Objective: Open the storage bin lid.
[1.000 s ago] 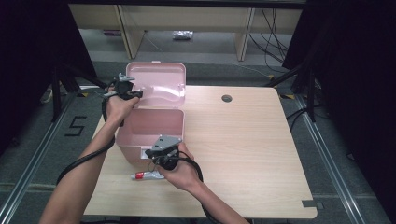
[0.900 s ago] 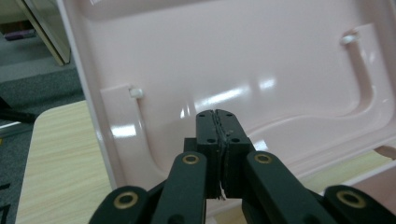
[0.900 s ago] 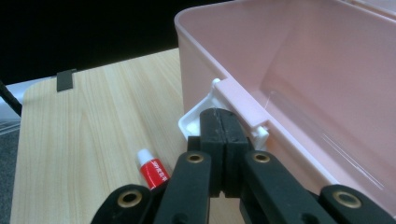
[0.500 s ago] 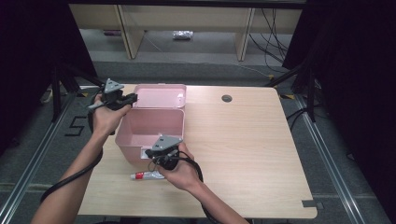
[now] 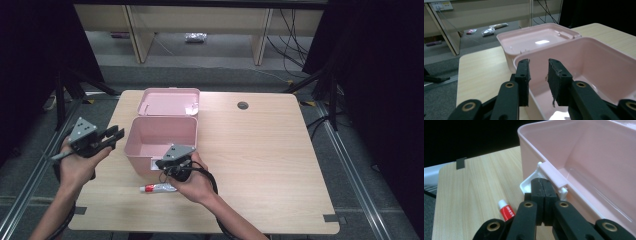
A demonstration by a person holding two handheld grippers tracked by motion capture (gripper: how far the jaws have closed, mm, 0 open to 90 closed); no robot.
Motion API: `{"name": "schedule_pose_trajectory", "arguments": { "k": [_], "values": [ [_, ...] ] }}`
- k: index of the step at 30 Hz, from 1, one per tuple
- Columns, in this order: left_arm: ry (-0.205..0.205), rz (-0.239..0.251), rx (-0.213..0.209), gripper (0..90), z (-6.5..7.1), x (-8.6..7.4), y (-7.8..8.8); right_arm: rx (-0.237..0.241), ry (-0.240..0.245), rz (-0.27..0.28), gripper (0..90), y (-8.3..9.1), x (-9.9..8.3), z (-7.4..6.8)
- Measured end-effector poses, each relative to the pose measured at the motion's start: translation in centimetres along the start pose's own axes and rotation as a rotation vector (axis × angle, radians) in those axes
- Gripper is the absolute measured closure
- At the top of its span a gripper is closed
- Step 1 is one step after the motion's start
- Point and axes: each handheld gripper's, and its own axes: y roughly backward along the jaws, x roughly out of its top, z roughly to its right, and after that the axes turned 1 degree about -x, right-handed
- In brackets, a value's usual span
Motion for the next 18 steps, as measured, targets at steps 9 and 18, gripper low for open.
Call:
{"name": "schedule_pose_trajectory", "arguments": {
  "k": [9,18],
  "values": [
    [-0.006,0.032,-0.016,56.9,0.8,-2.0,2.3,0.001,0.000,-0.001,90.0,0.0,0.0,0.0],
    [-0.016,0.030,-0.045,51.6,1.3,-2.1,2.5,0.002,-0.014,0.006,90.0,-0.1,0.0,0.0]
  ]
}}
